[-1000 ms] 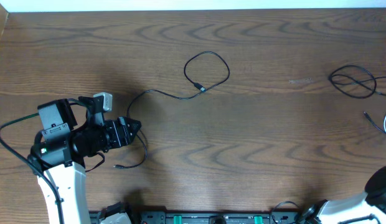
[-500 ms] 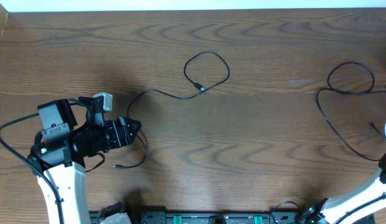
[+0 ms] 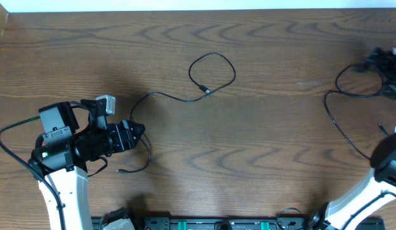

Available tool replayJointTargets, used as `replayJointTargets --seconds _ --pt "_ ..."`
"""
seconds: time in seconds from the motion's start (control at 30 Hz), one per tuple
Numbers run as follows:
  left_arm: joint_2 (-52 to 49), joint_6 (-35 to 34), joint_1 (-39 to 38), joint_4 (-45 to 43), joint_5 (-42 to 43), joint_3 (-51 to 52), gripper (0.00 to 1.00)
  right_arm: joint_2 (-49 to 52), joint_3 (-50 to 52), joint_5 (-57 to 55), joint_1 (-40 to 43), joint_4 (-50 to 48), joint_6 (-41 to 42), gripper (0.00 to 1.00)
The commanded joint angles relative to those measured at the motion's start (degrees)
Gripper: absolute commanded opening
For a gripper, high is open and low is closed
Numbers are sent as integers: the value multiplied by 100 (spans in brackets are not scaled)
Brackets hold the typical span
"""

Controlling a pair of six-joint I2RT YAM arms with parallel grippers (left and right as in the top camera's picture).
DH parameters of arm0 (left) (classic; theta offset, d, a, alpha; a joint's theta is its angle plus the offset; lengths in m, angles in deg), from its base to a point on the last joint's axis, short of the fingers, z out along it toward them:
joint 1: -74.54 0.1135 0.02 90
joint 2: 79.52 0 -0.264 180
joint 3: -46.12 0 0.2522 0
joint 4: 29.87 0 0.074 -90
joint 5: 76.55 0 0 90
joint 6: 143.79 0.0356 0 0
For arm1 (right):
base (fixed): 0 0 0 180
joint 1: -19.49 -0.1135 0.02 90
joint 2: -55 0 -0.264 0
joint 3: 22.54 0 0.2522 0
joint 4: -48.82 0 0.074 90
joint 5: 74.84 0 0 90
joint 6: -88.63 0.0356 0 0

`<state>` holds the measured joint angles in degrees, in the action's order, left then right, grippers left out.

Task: Untangle cables

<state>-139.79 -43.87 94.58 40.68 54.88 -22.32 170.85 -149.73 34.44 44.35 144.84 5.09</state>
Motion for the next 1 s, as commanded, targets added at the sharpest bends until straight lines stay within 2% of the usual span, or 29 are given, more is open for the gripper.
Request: replayJointTargets --seconds 0.0,0.2,0.23,0.3,0.37,0.43,0.53,0.67,0.7,0.8,0.83,0.93,0.97 --pt "15 15 -13 22 9 -31 64 -44 33 -706 -671 92 -780 99" --pt "15 15 -13 70 9 -31 64 -44 621 -3362 -1484 -195 -1001 99" --pt "15 17 -13 70 9 -31 64 -44 767 -3497 -1515 -337 -1001 99" --pt "15 15 -13 81 11 -31 64 -44 1088 -3517 -1517 -693 -994 98" --pt "15 17 -13 81 9 -31 64 -44 1416 -3460 -1508 -979 -997 89" --pt "15 15 -13 81 9 -31 64 -44 1847 -3344 -1510 -1366 -999 86" --pt "15 15 -13 81 11 -31 64 -44 2500 -3305 -1510 -1902 -1001 85" --pt "15 15 -13 81 9 -31 64 -44 2942 -3169 -1510 -2284 -1043 85" --pt "15 15 -13 81 9 -31 64 -44 2997 -3073 -1510 -2343 -1043 82" --pt "15 15 -13 83 11 -31 64 -44 3104 -2798 -1510 -2496 -1040 58" --pt "15 15 -13 83 11 -31 64 -44 3132 -2721 -1510 -2542 -1038 41" --pt "15 15 -13 83 11 -31 64 -44 3147 -2660 -1510 -2594 -1032 1" --pt "15 17 -13 83 9 -31 64 -44 3145 -2662 -1508 -2594 -1032 1"
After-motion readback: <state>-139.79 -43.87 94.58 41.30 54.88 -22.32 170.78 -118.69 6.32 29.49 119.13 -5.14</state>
